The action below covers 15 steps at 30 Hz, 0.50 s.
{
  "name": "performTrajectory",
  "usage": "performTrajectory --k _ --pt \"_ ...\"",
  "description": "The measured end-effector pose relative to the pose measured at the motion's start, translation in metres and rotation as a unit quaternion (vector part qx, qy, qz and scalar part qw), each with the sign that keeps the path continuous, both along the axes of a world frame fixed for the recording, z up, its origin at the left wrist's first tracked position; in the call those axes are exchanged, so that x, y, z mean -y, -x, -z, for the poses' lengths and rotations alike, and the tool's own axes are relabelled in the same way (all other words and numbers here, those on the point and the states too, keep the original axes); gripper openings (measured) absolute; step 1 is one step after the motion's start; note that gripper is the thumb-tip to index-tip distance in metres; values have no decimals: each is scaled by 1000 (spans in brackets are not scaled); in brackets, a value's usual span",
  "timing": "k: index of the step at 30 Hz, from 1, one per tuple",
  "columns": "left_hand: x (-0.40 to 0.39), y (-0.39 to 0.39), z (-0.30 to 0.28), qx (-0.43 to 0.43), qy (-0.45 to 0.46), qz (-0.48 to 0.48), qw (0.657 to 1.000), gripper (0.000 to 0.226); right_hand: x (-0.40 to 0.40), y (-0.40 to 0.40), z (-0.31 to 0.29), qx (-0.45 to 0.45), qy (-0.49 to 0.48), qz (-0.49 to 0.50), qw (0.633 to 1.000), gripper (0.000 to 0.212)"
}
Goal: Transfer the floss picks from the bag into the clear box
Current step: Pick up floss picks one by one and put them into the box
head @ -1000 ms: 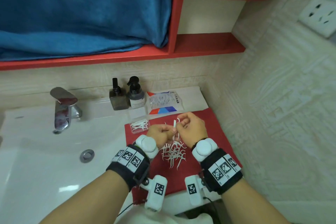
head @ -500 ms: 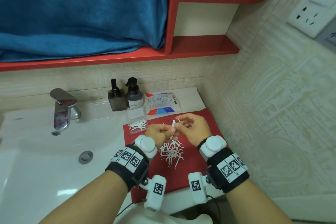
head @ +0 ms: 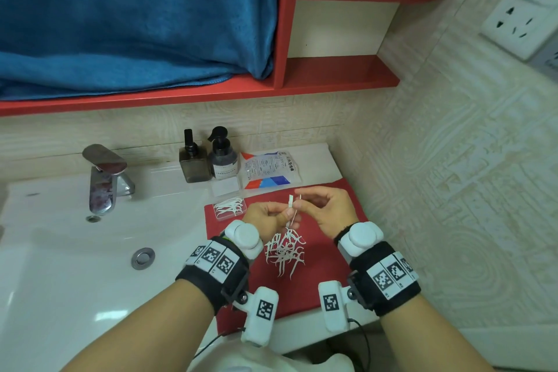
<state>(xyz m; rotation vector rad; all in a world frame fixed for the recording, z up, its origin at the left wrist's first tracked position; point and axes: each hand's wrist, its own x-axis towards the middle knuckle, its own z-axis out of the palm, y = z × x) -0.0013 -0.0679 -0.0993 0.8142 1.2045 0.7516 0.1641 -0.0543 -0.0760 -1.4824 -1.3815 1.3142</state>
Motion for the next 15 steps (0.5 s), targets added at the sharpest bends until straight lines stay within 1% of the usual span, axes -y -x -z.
performTrajectory --k 5,9,15 --pt "-1 3 -6 33 0 19 999 15 -1 0 -5 0 -8 -17 1000 23" --pt "-1 2 -12 70 10 50 996 14 0 0 -9 -36 -12 2 999 17" --pt "3 -1 -22 92 17 56 994 14 5 4 -20 -34 -33 26 999 15"
